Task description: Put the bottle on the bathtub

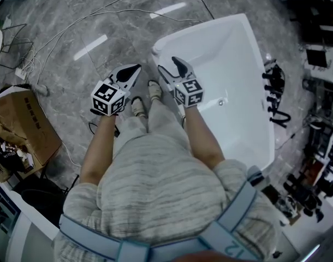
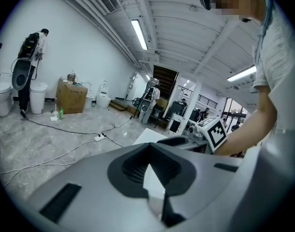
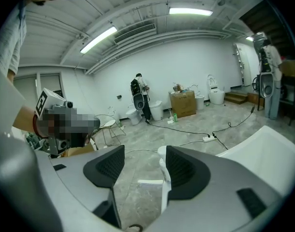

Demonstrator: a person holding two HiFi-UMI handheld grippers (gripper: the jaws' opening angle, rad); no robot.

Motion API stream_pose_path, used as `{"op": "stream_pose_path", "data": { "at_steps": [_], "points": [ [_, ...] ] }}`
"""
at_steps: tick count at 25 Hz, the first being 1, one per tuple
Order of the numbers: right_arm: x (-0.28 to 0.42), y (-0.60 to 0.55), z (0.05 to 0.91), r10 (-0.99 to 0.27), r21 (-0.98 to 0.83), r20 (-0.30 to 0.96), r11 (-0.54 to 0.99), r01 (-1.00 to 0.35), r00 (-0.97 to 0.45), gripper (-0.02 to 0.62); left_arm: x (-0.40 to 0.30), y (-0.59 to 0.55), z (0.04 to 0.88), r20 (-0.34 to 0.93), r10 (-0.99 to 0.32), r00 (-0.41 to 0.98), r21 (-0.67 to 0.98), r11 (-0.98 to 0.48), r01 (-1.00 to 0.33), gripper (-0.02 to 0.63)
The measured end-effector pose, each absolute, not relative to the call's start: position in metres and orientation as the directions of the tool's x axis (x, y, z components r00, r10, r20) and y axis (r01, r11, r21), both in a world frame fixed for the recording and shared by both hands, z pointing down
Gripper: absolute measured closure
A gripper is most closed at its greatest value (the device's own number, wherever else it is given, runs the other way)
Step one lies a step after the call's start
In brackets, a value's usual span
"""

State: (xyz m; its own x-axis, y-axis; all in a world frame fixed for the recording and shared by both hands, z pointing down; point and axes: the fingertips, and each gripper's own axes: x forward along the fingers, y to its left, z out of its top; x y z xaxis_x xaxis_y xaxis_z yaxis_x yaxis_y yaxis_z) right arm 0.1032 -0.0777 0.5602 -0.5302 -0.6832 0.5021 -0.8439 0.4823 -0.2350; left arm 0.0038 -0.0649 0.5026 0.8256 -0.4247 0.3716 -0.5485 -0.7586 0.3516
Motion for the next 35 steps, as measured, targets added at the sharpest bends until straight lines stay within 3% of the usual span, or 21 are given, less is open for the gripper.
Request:
{"op": "stream_pose_path", "data": {
  "at_steps": [3,7,11,35],
  "points": [
    [0.101,-0.071,0.55,-0.672,-0.243,0.501,0.494,-0.834,-0.545,0.352,0.006,-0.061,0.494,0.357,-0.413,0.838,0.352,-0.771,-0.53,0.603],
    [0.097,-0.058,0.537,-0.649,-0.253,0.505,0.519,-0.817,-0.569,0.494,0.008,-0.052,0.486,0.345,-0.401,0.849,0.349,-0.784,-0.513,0.603],
    [0.097,-0.045,0.525,-0.641,-0.253,0.501,0.533,-0.807,-0.581,0.589,0.006,-0.042,0.48,0.333,-0.399,0.854,0.351,-0.788,-0.505,0.603],
    [0.051,-0.024,0.478,-0.627,-0.191,0.482,0.607,-0.772,-0.612,0.591,-0.037,-0.013,0.442,0.272,-0.449,0.851,0.301,-0.801,-0.518,0.603]
  ]
}}
